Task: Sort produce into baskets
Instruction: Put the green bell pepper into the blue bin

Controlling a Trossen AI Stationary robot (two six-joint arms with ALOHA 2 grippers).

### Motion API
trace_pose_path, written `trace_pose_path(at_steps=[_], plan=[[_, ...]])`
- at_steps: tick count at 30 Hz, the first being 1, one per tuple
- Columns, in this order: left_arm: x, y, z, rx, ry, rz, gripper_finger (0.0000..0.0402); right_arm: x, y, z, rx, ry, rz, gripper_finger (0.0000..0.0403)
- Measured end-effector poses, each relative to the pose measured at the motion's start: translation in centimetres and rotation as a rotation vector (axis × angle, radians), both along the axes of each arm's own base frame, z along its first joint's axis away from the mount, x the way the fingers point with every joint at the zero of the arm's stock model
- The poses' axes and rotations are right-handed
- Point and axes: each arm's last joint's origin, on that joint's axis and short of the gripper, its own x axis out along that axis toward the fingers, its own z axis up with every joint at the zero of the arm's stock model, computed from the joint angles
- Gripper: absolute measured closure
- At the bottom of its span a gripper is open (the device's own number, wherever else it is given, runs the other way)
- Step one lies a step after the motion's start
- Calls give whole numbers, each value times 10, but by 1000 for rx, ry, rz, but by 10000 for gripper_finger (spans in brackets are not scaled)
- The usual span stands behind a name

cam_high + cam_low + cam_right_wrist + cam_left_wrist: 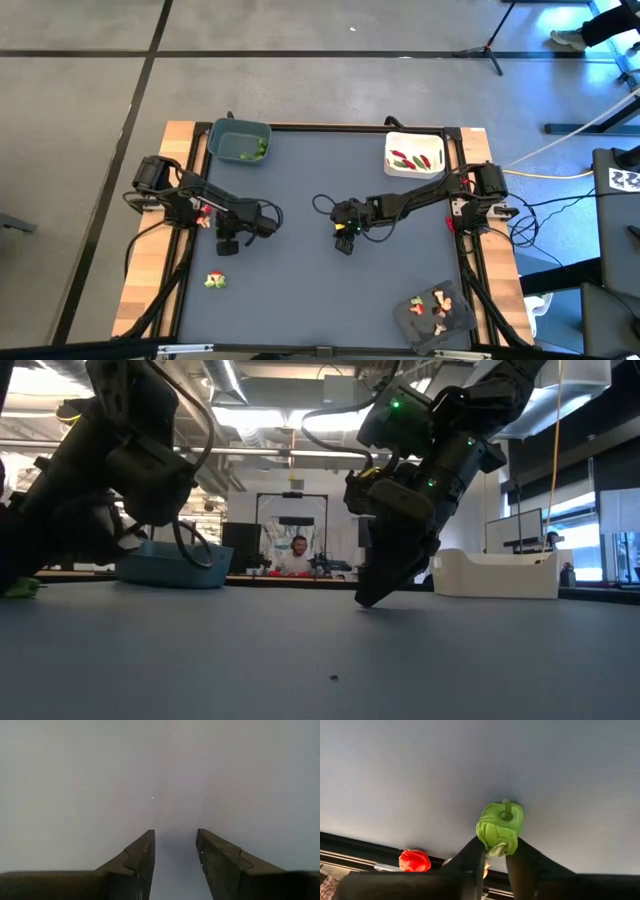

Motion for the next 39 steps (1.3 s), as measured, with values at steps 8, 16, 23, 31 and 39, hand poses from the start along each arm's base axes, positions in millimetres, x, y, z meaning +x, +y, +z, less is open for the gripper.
trace_pose_path(at_steps=[8,16,23,31,39], plan=[[4,0,9,-8,-56,-6,360,1,0,0,-11,-9,17,251],[7,6,54,37,-290,4,341,1,0,1,-11,-14,17,251],[-4,32,98,133,-528,91,342,1,0,1,-11,-15,17,251],[-23,68,126,297,-691,196,341,1,0,1,-11,-17,17,251],[-25,108,134,426,-825,321,341,1,0,1,-10,-16,16,251]])
